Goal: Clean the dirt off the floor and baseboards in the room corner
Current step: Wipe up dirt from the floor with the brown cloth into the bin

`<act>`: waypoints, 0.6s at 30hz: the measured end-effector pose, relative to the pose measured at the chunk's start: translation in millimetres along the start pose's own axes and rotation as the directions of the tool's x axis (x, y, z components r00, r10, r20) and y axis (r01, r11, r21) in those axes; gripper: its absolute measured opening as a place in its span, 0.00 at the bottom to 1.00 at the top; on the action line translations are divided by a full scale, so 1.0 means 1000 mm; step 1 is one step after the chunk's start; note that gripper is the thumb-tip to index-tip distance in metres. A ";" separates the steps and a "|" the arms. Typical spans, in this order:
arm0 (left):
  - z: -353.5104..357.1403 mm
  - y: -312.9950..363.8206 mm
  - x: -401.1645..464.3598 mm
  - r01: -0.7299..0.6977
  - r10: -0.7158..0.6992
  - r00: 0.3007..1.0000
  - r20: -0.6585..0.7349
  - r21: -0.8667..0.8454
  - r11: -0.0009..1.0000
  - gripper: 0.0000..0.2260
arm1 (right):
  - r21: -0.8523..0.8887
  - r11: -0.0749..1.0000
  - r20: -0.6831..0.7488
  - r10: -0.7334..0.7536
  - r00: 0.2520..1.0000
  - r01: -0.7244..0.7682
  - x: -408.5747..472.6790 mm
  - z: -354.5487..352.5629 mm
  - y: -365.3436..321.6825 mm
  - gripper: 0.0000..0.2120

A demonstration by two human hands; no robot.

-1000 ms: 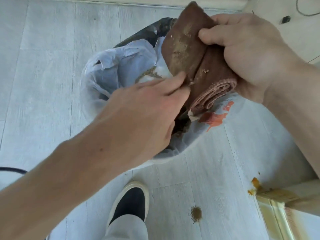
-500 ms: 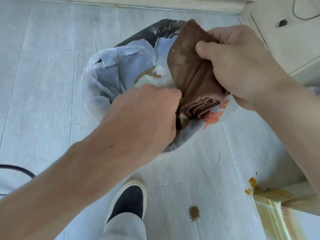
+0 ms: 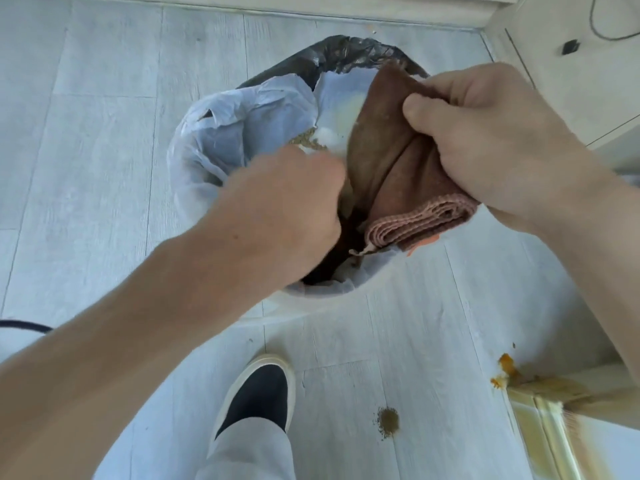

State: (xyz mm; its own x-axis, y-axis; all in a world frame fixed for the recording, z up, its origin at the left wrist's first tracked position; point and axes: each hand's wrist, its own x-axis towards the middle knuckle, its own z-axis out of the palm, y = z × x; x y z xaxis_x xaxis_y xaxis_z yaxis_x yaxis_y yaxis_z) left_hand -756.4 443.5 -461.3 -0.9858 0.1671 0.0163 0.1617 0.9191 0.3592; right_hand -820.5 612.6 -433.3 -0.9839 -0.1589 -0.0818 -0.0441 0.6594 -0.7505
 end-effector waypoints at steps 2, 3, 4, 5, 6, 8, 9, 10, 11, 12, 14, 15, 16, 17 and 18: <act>-0.004 -0.001 0.001 -0.046 0.038 0.992 -0.117 -0.069 0.997 0.25 | -0.017 1.000 0.016 -0.007 1.000 0.007 -0.001 -0.001 0.000 0.15; -0.003 -0.001 0.002 -0.080 0.071 0.992 -0.100 -0.089 0.993 0.26 | -0.017 1.000 0.014 -0.015 1.000 0.016 -0.001 -0.002 -0.002 0.16; 0.000 -0.001 0.003 -0.084 0.081 0.996 -0.037 -0.064 0.994 0.24 | -0.018 1.000 0.006 -0.019 1.000 0.019 -0.001 -0.003 -0.004 0.17; 0.001 -0.003 0.004 -0.038 0.038 0.998 0.041 -0.018 0.999 0.20 | -0.023 1.000 -0.004 -0.020 1.000 0.020 -0.002 -0.003 -0.005 0.17; 0.002 -0.007 0.004 0.013 -0.013 0.999 0.043 0.009 1.000 0.19 | -0.030 0.999 -0.011 -0.016 1.000 0.016 -0.002 -0.003 -0.004 0.18; -0.001 -0.008 0.004 -0.022 0.018 0.995 -0.100 -0.043 0.999 0.25 | -0.033 0.999 -0.007 -0.013 1.000 0.013 -0.003 -0.002 -0.001 0.19; -0.004 -0.005 0.003 -0.079 0.072 0.989 -0.128 -0.051 0.996 0.30 | -0.024 1.000 -0.003 -0.016 1.000 0.015 -0.003 -0.002 0.000 0.19; -0.005 -0.001 0.002 -0.124 0.121 0.989 -0.088 -0.029 0.992 0.31 | -0.014 1.000 -0.004 -0.018 1.000 0.018 -0.003 -0.001 0.000 0.19; -0.005 0.000 0.001 -0.109 0.109 0.994 0.006 0.012 0.994 0.30 | -0.009 1.000 -0.007 -0.020 1.000 0.020 -0.003 -0.001 0.000 0.18; -0.003 0.000 -0.001 -0.061 0.057 0.996 0.063 0.058 0.996 0.25 | -0.014 1.000 -0.015 -0.020 1.000 0.020 -0.004 -0.001 0.001 0.19; -0.006 -0.004 0.000 -0.046 0.046 0.999 -0.018 0.027 0.999 0.24 | -0.022 0.999 -0.024 -0.028 0.999 0.028 -0.004 -0.001 0.003 0.20; -0.008 -0.003 -0.002 -0.101 0.100 0.992 -0.074 -0.010 0.995 0.28 | -0.007 0.999 -0.026 -0.033 0.999 0.033 -0.004 -0.001 0.003 0.21; -0.011 -0.002 -0.004 -0.145 0.143 0.986 -0.085 -0.020 0.989 0.30 | 0.019 0.999 -0.037 -0.034 0.999 0.035 -0.003 -0.002 0.003 0.21; -0.009 -0.001 -0.005 -0.156 0.155 0.987 -0.044 -0.006 0.988 0.30 | 0.043 0.998 -0.054 -0.032 0.998 0.034 -0.002 -0.003 0.003 0.21; -0.006 -0.005 -0.009 -0.119 0.118 0.993 0.021 0.031 0.992 0.28 | 0.059 0.998 -0.078 -0.028 0.997 0.032 -0.001 -0.004 0.002 0.21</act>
State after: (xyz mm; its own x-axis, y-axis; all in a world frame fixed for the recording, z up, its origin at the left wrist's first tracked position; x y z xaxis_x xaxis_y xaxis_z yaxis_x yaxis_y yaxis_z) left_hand -748.9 435.7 -457.5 -0.9587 0.2818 0.0394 0.2790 0.9034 0.3256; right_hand -820.7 617.1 -431.9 -0.9928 -0.1195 -0.0096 -0.0657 0.6094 -0.7901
